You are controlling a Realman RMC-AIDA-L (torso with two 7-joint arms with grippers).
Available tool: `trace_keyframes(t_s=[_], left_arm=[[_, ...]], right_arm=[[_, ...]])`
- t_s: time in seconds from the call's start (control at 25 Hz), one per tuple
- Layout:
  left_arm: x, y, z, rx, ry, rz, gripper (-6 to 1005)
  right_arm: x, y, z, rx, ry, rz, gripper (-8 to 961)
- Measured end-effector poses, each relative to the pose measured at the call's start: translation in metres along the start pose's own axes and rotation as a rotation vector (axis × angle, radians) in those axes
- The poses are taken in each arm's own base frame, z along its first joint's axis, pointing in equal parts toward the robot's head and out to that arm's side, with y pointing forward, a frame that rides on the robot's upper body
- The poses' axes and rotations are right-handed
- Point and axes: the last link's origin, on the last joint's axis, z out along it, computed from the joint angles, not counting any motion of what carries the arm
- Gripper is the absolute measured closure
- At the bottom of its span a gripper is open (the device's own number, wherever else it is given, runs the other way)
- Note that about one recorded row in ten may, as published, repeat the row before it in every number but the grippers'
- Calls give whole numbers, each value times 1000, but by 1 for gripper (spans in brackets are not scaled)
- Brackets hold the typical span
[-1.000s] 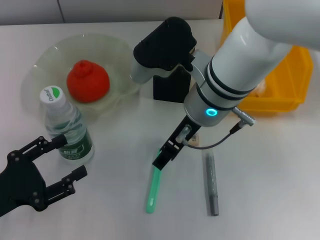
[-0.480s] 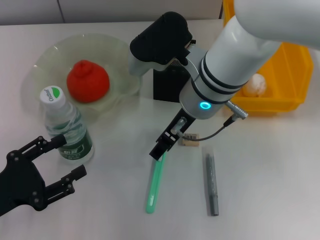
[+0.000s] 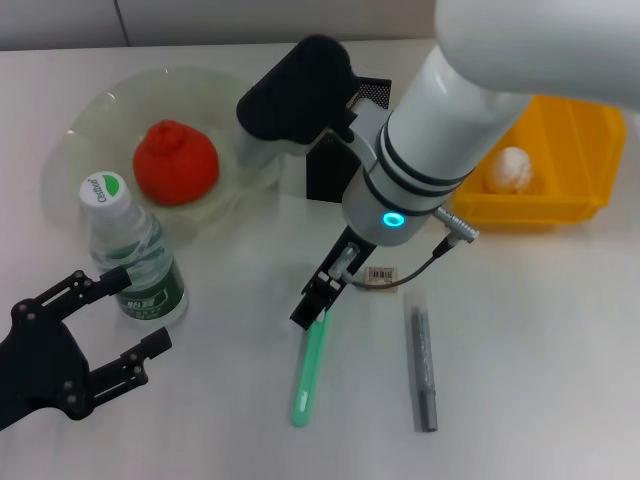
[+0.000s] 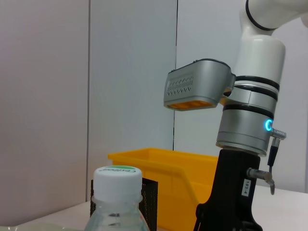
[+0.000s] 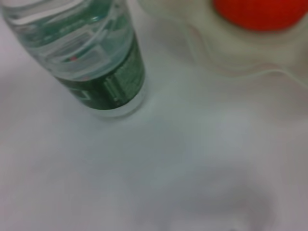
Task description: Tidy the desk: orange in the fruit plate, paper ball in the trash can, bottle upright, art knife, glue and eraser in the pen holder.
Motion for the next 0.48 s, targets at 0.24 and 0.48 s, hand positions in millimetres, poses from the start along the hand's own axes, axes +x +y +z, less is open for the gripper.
trace_keyframes(t_s=[0.24, 0.48], left_arm=[[0, 0, 0, -3, 1, -2, 234], [0, 0, 0, -1, 2, -2, 234]], right_arm=[[0, 2, 3, -3, 4, -9, 214], [1, 3, 6, 1, 2, -17, 243]])
